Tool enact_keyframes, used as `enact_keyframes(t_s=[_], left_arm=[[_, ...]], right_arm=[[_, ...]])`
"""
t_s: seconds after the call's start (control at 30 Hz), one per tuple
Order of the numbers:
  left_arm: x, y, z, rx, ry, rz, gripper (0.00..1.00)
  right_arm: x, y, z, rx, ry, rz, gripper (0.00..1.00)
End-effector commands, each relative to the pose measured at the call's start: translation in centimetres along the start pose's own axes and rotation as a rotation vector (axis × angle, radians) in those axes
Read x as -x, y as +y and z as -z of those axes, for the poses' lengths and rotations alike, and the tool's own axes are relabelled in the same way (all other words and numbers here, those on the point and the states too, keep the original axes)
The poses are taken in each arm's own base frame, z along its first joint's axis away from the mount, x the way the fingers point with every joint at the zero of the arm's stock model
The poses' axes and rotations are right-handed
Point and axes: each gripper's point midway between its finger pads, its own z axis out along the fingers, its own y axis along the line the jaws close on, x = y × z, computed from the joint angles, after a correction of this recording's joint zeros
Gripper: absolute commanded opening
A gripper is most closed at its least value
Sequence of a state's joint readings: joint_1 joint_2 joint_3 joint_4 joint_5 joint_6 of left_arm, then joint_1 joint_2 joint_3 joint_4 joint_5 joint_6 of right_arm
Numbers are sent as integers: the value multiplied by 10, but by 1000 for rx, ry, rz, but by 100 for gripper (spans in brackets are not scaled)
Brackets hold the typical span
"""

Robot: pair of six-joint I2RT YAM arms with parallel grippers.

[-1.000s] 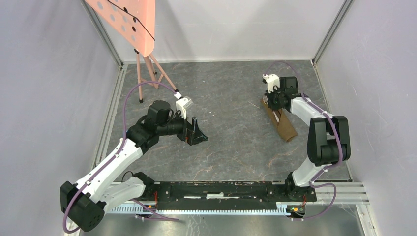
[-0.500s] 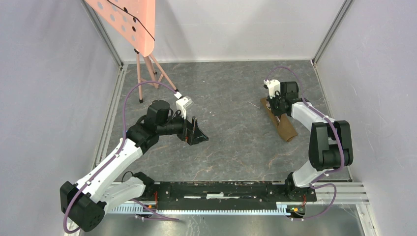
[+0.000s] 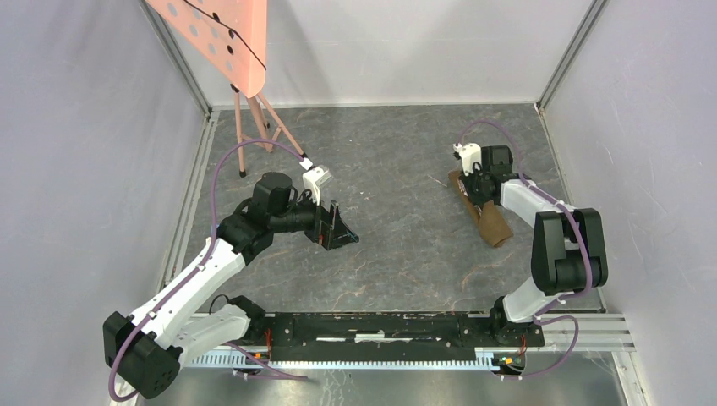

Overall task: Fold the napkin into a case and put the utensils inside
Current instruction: Insert the fork into the folded napkin, then reset both arms

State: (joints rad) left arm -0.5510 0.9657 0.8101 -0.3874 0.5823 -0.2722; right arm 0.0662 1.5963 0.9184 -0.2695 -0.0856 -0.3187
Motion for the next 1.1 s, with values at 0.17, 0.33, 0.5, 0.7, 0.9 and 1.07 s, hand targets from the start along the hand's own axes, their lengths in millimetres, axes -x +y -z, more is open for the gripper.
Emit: enact_keyframes(t_s=[0.17,0.33,0.5,0.7,0.9,1.07], left_arm=[[4,-6,2,-23,-29,15,100],[6,-4,1,-12,-32,22,100],[36,-20,22,9,-122,48,100],[99,-56,91,80,-401,14,100],[150,-74,179,256,-681,-63,100],[168,-87,231,353,-802,-146,100]], right_arm=[[27,-4,16,-55,-65,-23,34],[82,-3,94,-155,-217,-22,54],[120,29,197,-86,-490,-77,98],[140,29,339,-67,-897,-296,98],[133,18,448,-154,-1179,-278,98],[116,9,494,-259,-1314,-242,98]])
